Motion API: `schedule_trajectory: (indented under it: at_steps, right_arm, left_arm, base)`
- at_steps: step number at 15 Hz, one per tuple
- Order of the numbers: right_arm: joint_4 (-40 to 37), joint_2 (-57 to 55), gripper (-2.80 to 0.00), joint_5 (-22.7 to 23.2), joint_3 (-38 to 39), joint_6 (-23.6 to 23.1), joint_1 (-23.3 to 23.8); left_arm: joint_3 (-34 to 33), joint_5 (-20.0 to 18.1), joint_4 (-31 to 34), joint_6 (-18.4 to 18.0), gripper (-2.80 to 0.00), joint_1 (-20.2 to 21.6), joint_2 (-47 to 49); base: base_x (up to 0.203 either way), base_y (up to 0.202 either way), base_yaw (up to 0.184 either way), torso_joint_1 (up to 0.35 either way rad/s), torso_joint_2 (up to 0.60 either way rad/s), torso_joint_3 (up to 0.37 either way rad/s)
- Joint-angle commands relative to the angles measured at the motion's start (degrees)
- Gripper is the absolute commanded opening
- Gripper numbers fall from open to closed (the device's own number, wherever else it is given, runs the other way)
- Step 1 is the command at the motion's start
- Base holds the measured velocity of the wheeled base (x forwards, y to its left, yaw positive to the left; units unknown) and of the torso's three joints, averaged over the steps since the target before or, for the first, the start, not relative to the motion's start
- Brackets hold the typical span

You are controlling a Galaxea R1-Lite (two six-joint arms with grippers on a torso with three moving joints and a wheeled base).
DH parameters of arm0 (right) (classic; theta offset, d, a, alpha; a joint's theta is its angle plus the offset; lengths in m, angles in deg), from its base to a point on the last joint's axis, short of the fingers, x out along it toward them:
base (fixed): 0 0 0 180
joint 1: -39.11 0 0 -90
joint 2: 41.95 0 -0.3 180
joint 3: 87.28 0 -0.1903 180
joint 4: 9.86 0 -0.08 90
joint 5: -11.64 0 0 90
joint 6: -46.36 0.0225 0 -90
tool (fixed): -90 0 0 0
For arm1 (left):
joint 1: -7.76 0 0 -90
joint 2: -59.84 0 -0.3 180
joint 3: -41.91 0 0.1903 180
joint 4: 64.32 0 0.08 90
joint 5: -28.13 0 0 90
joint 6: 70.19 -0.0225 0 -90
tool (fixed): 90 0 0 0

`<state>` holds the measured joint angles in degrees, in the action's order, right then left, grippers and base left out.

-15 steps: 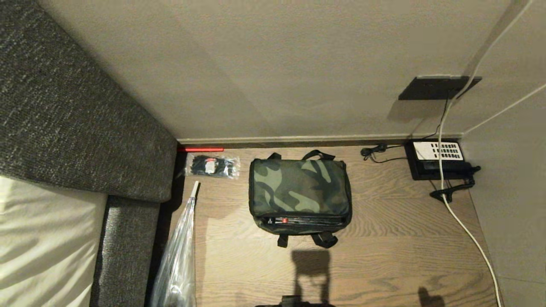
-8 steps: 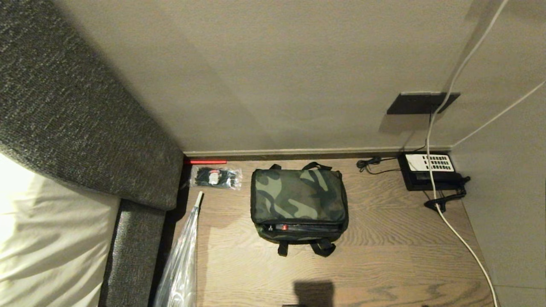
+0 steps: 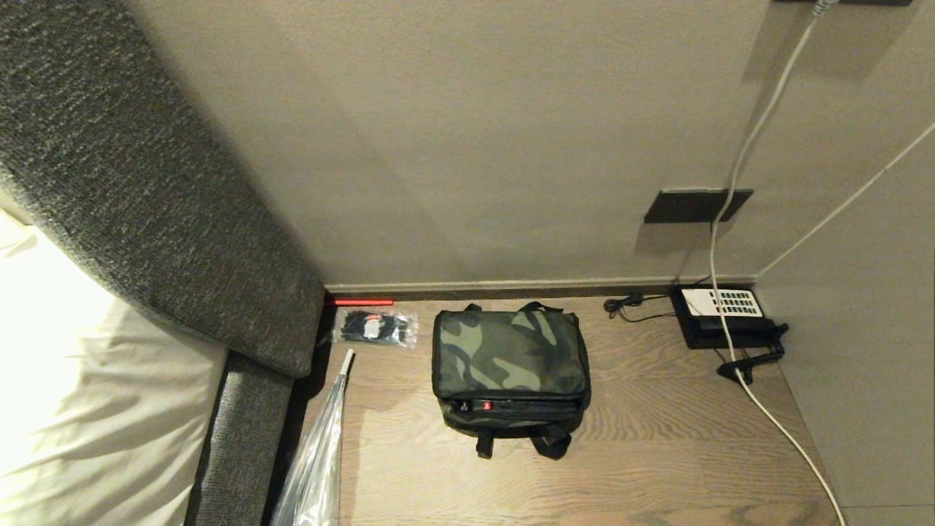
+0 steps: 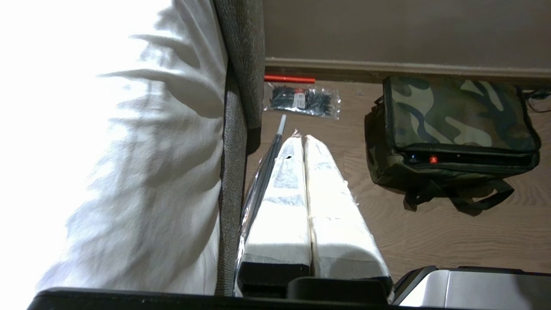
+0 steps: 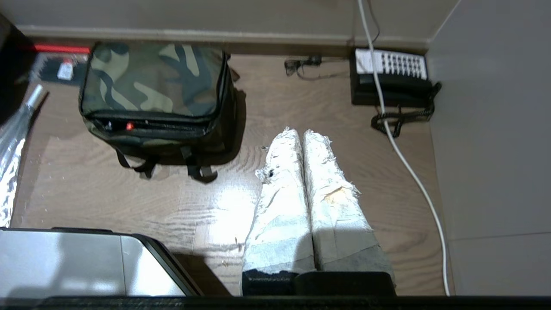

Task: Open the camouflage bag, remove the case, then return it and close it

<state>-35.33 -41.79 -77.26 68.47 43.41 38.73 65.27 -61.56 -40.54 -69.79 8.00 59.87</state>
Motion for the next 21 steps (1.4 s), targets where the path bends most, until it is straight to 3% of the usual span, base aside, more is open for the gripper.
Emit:
schedule_trajectory:
  at_steps: [1,21]
  right_arm:
    - [0.0,-0.2,-2.80,0.0,0.0,0.0,0.0]
    - [0.0,-0.2,-2.80,0.0,0.0,0.0,0.0]
  left_arm:
    - [0.0,0.0,-0.1,0.0,-2.80,0.0,0.0]
    - [-0.2,0.0,-0.2,0.0,-2.80,0.0,-0.1]
  base:
    - [0.000,0.000,0.000,0.005,0.01,0.203]
    - [0.000,0.000,0.000,0.003,0.00,0.203]
